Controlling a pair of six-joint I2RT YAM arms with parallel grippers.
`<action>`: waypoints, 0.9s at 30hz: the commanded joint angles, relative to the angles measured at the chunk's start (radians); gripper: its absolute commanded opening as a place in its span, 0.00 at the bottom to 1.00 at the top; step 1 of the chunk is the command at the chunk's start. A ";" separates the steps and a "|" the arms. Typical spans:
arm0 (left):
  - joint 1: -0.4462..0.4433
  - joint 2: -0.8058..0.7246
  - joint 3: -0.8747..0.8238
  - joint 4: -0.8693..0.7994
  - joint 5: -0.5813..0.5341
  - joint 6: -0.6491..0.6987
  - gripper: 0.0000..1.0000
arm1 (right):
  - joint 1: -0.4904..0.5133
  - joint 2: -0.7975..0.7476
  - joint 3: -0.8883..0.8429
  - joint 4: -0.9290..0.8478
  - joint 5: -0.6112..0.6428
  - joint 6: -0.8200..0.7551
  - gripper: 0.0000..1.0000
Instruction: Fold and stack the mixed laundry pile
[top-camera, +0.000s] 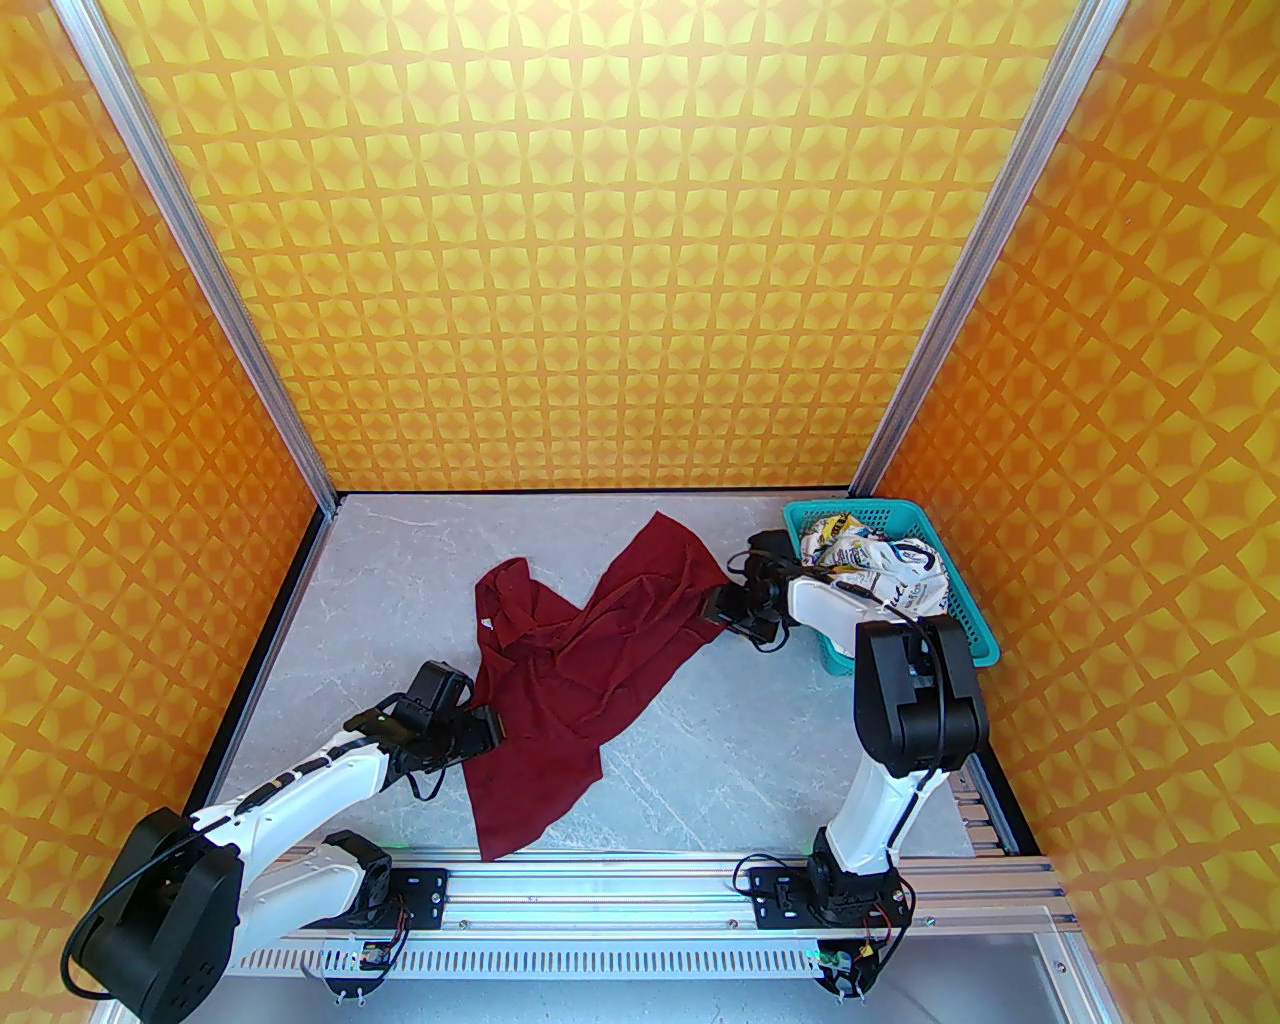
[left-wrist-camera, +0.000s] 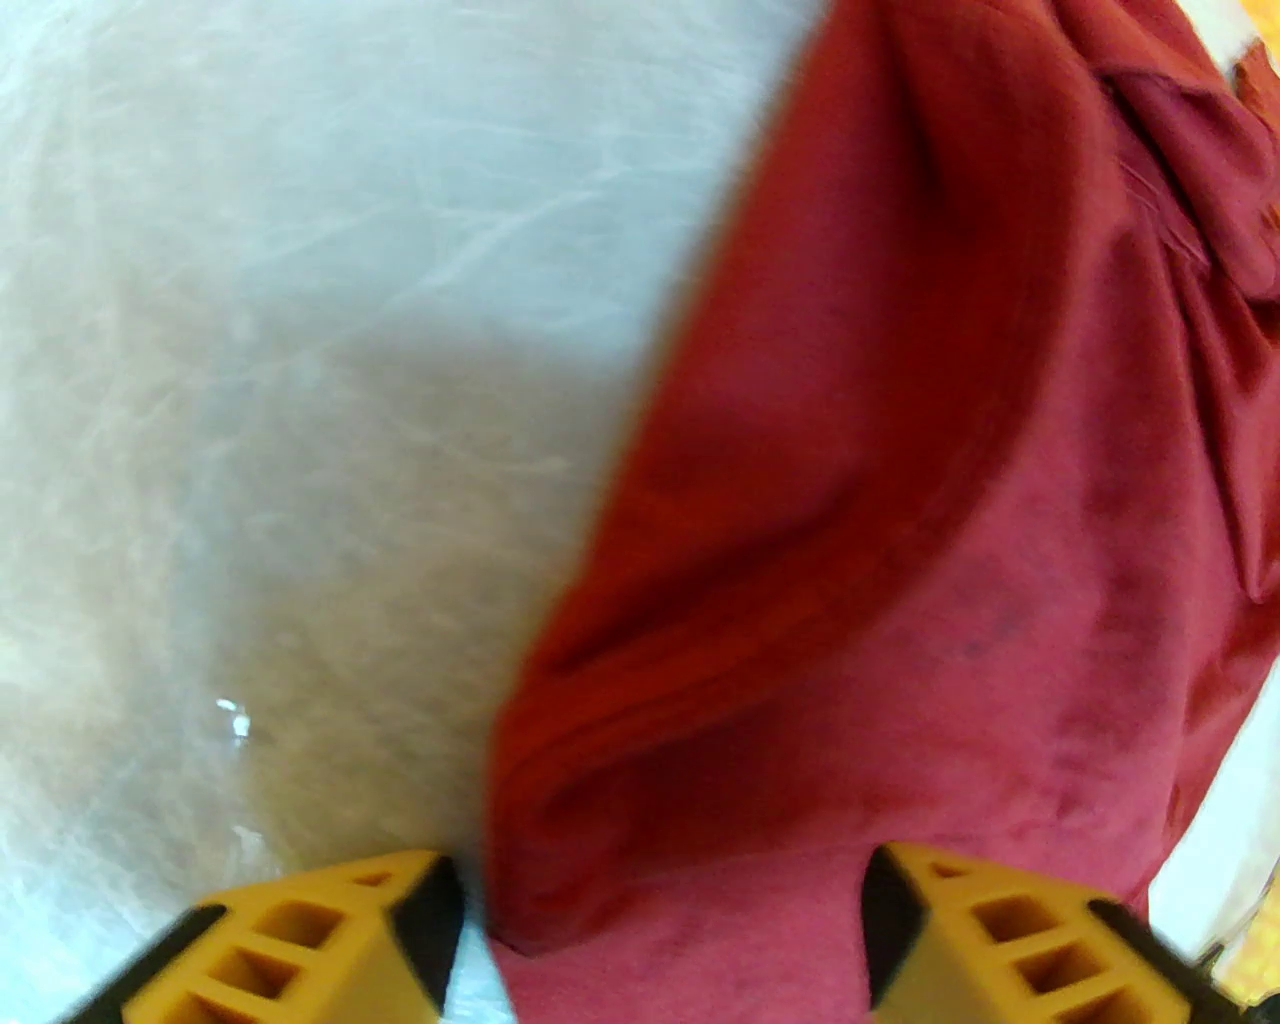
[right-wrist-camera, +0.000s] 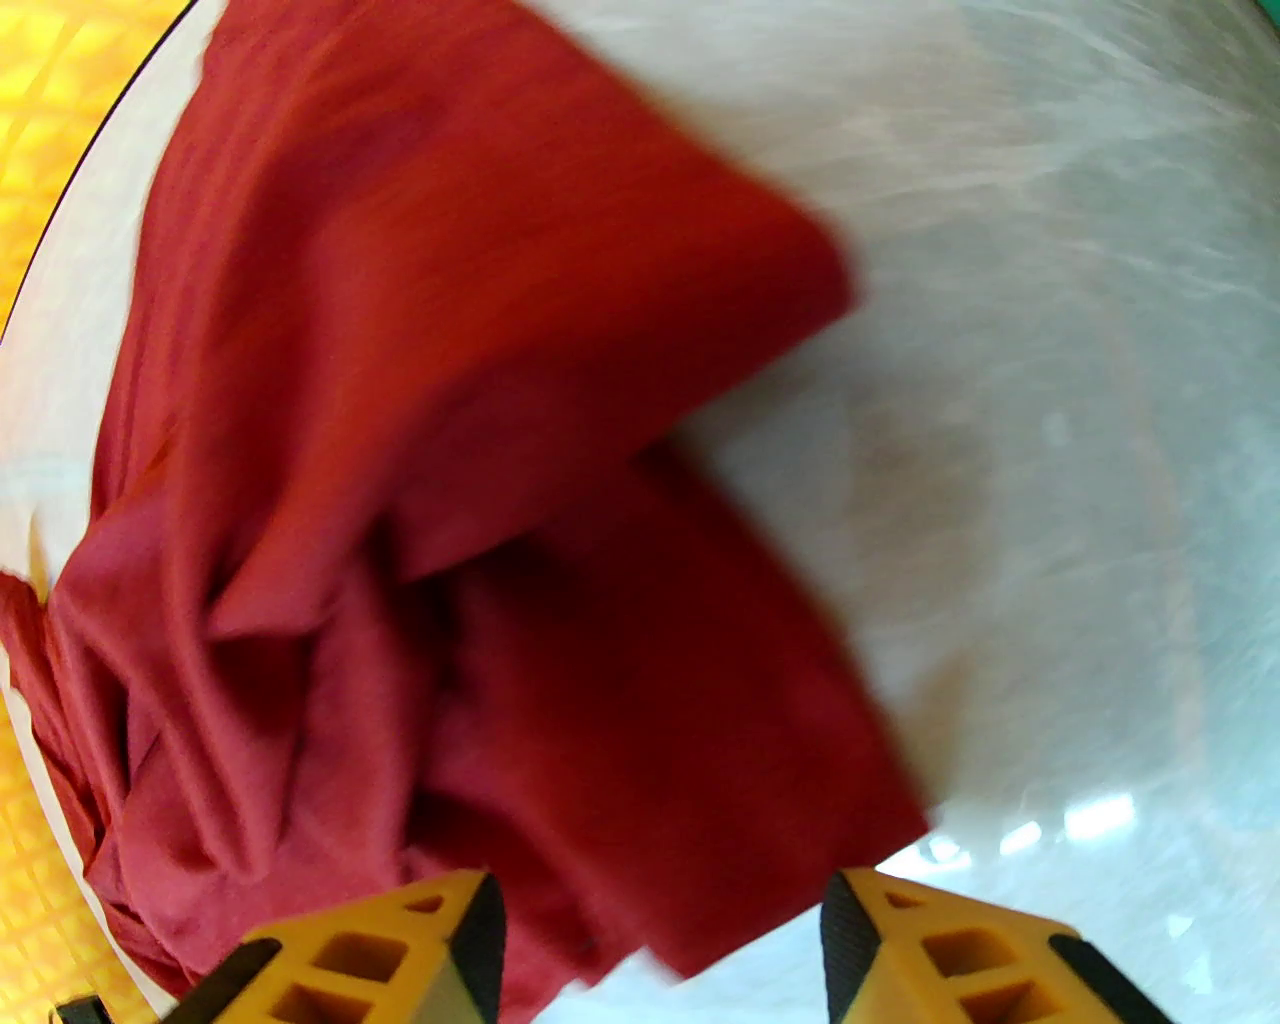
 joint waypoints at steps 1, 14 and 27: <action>-0.039 0.066 -0.047 0.252 0.071 -0.033 0.48 | 0.000 0.047 -0.002 0.075 -0.058 0.013 0.52; -0.041 -0.158 -0.074 0.428 -0.050 0.000 0.00 | 0.001 0.048 -0.003 0.223 -0.149 0.080 0.02; -0.030 -0.543 0.413 0.151 -0.128 0.435 0.00 | 0.000 -0.559 0.055 0.031 0.068 0.032 0.00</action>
